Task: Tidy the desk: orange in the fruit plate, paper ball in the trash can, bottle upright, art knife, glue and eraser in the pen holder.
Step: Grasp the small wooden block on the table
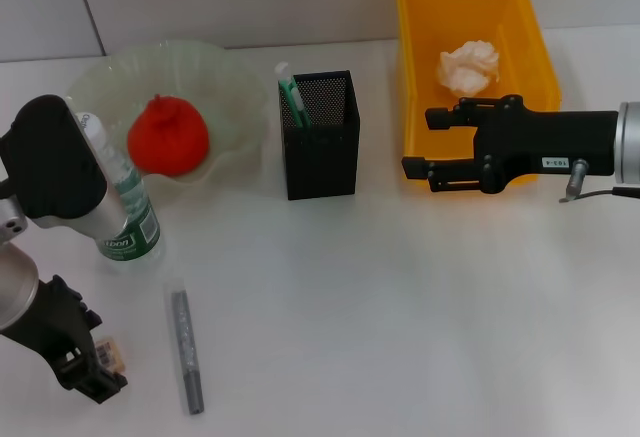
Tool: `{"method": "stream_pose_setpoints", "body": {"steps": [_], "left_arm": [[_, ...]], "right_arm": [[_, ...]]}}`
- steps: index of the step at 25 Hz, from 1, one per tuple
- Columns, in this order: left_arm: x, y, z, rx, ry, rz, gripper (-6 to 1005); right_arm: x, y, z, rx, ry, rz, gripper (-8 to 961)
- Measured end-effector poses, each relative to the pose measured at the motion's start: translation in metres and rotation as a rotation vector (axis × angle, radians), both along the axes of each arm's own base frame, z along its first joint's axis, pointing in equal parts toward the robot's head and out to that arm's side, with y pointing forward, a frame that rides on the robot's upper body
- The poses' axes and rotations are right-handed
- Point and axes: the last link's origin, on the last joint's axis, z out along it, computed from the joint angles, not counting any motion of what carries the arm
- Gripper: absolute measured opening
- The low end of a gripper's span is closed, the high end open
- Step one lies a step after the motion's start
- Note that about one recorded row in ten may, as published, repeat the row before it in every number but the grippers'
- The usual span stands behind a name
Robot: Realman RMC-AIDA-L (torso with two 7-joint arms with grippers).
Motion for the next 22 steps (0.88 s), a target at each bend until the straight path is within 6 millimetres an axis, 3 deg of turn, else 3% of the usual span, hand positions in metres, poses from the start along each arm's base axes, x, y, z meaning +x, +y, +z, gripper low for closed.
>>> {"method": "stream_pose_setpoints", "body": {"steps": [22], "left_arm": [[-0.0015,0.0024,-0.0054,-0.007,0.021,0.005,785]], "right_arm": [[0.0006,-0.0006,-0.0007,-0.004,-0.004,0.002,766]]}}
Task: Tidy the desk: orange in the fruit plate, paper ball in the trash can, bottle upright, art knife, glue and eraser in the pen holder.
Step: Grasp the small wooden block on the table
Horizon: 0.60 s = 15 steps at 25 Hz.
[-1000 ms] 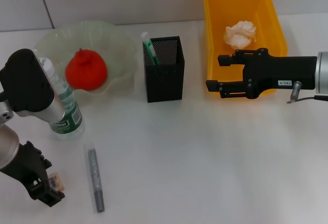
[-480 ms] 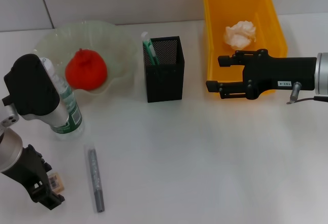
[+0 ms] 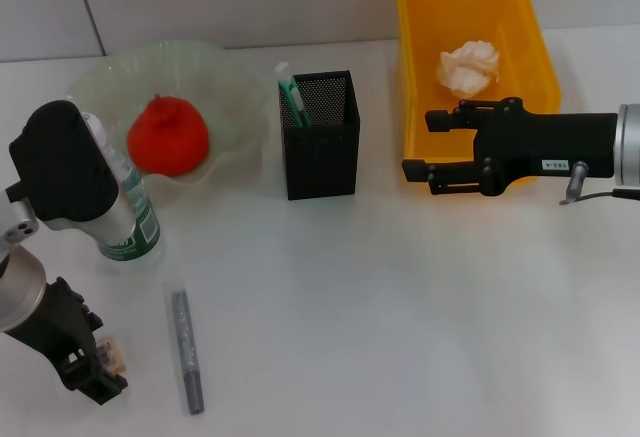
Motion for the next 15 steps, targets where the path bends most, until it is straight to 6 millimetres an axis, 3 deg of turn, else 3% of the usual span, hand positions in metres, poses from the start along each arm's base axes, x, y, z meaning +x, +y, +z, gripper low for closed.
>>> {"method": "stream_pose_setpoints", "body": {"steps": [15], "left_arm": [[0.0030,0.0012,-0.0001,-0.006,0.003,-0.001,784]], "right_arm": [[0.0012,-0.0014,0.0001,-0.001,0.003,-0.003,766]]}}
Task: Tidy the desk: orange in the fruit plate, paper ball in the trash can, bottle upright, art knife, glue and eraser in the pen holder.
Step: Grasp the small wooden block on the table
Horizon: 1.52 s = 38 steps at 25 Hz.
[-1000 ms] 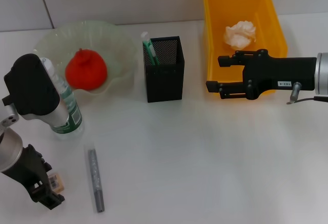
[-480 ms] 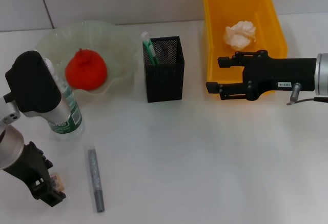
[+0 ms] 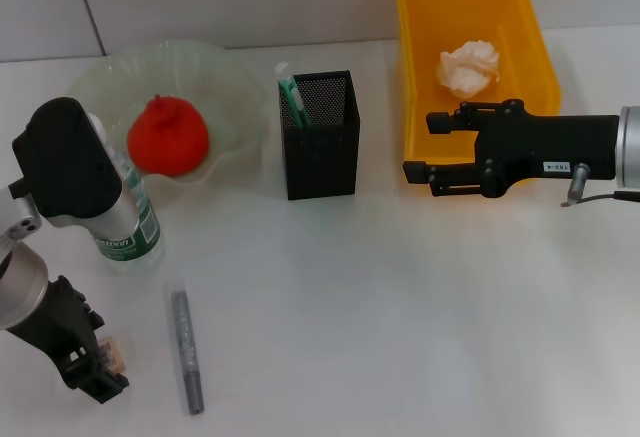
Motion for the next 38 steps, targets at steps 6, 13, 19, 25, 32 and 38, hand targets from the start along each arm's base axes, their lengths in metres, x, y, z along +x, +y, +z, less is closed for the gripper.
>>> {"method": "stream_pose_setpoints", "body": {"steps": [6,13,19,25,32,38], "left_arm": [[-0.0005,-0.0005,-0.0003,0.000,0.001,0.007,783],[-0.0024,-0.0015,-0.0012,-0.006,0.006,0.015,640],[-0.0028,-0.0020,-0.0026,-0.011,0.010,0.012,614],[-0.0043,-0.0006,-0.0036,-0.010,0.019,0.012,617],[-0.0033,0.0004,-0.0036,-0.009,0.020,0.008,617],[-0.0030,0.0003,-0.0043,-0.011,0.021,0.004,616]], "right_arm": [[-0.0002,0.0001,0.0000,0.000,0.001,0.000,767],[-0.0002,0.0001,0.0001,0.001,0.002,0.000,767],[-0.0004,0.0000,-0.0001,0.000,0.002,0.000,767],[-0.0006,-0.0005,-0.0006,-0.003,0.004,0.000,767],[0.0001,-0.0010,-0.0010,-0.005,0.006,-0.003,766],[0.0002,-0.0011,-0.0012,-0.006,0.007,-0.005,766]]}}
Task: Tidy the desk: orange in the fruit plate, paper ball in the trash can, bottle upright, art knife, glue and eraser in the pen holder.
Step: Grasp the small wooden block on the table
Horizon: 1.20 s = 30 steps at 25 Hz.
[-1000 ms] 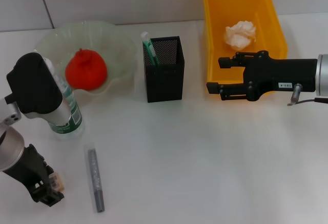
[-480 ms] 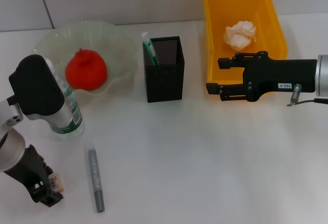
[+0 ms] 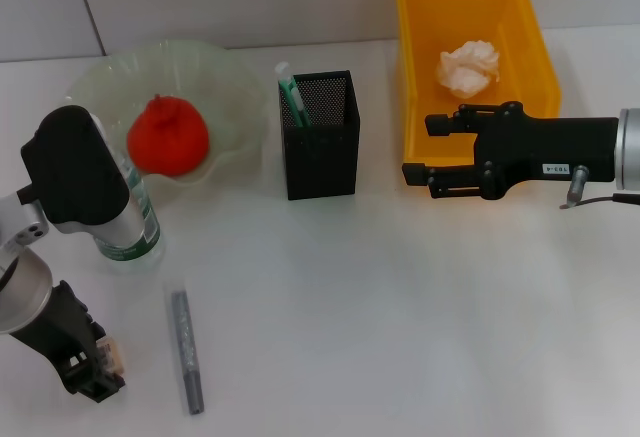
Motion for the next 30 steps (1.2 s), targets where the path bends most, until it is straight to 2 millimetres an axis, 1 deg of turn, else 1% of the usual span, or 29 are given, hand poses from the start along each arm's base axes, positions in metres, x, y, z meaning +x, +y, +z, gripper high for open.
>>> {"method": "stream_pose_setpoints", "body": {"steps": [14,22,30], "left_arm": [[-0.0027,0.0015,-0.0021,-0.005,0.028,0.002,612],[-0.0022,0.0019,-0.0020,-0.005,0.028,0.001,472],[-0.0016,0.0024,-0.0020,-0.004,0.028,-0.001,471]], "right_arm": [[0.0004,-0.0006,-0.0001,-0.003,0.002,-0.004,767],[-0.0008,0.0003,-0.0001,-0.003,0.002,-0.001,767],[-0.0008,0.0011,0.0001,0.001,0.001,-0.002,767]]}}
